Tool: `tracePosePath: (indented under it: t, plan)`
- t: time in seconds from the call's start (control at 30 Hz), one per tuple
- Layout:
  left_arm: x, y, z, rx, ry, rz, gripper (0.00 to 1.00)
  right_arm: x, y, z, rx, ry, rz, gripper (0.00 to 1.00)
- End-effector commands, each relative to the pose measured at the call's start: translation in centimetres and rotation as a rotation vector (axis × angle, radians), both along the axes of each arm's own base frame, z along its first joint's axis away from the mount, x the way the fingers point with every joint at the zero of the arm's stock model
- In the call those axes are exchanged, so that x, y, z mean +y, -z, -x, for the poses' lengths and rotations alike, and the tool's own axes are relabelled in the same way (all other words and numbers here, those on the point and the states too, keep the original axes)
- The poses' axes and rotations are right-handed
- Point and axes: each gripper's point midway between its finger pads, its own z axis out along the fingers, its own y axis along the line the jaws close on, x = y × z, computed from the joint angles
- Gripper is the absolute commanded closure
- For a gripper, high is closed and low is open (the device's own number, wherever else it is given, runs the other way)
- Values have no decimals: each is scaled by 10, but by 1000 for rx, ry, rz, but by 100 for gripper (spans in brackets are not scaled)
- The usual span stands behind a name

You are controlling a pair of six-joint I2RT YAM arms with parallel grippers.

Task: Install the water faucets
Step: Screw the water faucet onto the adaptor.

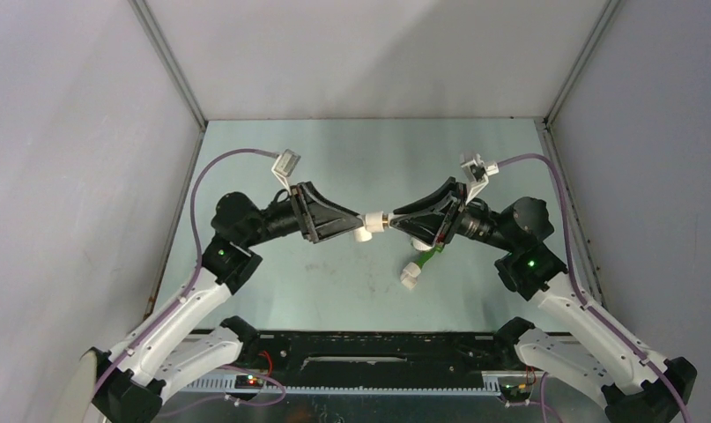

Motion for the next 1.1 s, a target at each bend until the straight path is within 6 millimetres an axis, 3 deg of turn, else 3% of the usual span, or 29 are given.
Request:
tracePosePath:
  t: [0.0, 0.2, 0.4, 0.47, 0.63, 0.87, 0.97, 1.07]
  plan:
    - [0, -34, 28, -71, 145, 131, 12, -5, -38, -2, -57, 30, -114, 100]
    - [-5, -31, 29, -64, 162, 115, 16, -7, -39, -10, 12, 69, -137, 100]
    - [-16, -22, 24, -72, 159, 50, 41, -6, -42, -10, 64, 55, -164, 100]
    - [-17, -18, 20, -94, 133, 14, 54, -6, -41, -10, 92, 57, -167, 100]
    - [-14, -14, 12, -175, 57, -44, 99, -4, -33, -10, 190, 42, -156, 100]
    - [-13, -3, 13, -512, 20, -186, 100, 5, -16, -10, 404, -8, -101, 100]
    - [-12, 0, 21, -793, 45, -248, 100, 13, -5, -8, 545, -58, -57, 100]
    - [-9, 11, 32, -1193, 99, -338, 100, 24, 11, -4, 707, -141, -11, 100]
